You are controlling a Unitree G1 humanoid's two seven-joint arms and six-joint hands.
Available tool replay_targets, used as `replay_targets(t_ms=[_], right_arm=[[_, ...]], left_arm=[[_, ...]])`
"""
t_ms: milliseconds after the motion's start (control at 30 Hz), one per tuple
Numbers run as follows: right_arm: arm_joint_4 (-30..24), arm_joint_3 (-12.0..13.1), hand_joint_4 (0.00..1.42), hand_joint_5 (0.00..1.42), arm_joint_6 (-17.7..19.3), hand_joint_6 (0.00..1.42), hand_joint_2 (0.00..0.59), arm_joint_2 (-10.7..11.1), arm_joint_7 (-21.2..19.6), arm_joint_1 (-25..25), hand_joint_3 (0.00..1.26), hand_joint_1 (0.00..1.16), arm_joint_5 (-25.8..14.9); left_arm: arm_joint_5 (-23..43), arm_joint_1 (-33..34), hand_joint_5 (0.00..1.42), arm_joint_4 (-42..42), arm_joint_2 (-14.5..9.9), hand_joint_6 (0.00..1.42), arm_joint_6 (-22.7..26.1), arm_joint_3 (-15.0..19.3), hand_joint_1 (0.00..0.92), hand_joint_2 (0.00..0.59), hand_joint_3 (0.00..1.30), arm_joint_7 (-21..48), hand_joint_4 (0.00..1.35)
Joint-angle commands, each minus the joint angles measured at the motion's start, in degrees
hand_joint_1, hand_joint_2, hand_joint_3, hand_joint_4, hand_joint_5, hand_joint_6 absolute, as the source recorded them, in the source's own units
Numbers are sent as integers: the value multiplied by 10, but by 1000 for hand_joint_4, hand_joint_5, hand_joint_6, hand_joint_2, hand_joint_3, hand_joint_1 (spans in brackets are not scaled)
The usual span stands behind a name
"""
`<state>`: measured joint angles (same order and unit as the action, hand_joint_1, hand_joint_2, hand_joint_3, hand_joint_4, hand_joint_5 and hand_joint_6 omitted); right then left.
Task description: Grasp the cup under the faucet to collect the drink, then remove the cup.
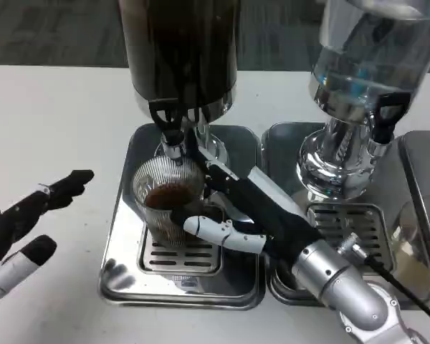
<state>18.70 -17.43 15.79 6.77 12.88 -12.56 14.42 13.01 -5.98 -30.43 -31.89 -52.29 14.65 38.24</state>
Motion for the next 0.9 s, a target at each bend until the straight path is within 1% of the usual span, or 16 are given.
replay_targets(t_ms=[33,233,267,433,833,900], right_arm=[[15,-4,0,0,11,47,196,-4,-5,-15,0,413,5],[25,-12,0,0,8,47,193,-3,-11,-25,0,426,18],[28,-13,0,0,7,47,189,-3,-9,-27,0,450,17],[37,-14,0,0,11,47,180,-5,-12,-32,0,477,20],[54,-20,0,0,3,52,185,-6,-18,-50,0,531,38],[54,-21,0,0,-1,61,179,-8,-26,-49,0,542,44]], left_arm=[[-6,-4,136,-12,4,156,-13,2,0,96,186,-16,118],[-5,-8,130,-19,3,156,-16,3,0,100,186,-19,117],[-5,-9,129,-20,3,156,-16,2,0,100,186,-19,117],[-5,-12,132,-24,5,152,-17,0,0,103,187,-21,117],[-11,-20,135,-28,6,141,-17,1,0,107,204,-31,127],[-14,-20,135,-31,5,141,-17,0,0,107,204,-34,128]])
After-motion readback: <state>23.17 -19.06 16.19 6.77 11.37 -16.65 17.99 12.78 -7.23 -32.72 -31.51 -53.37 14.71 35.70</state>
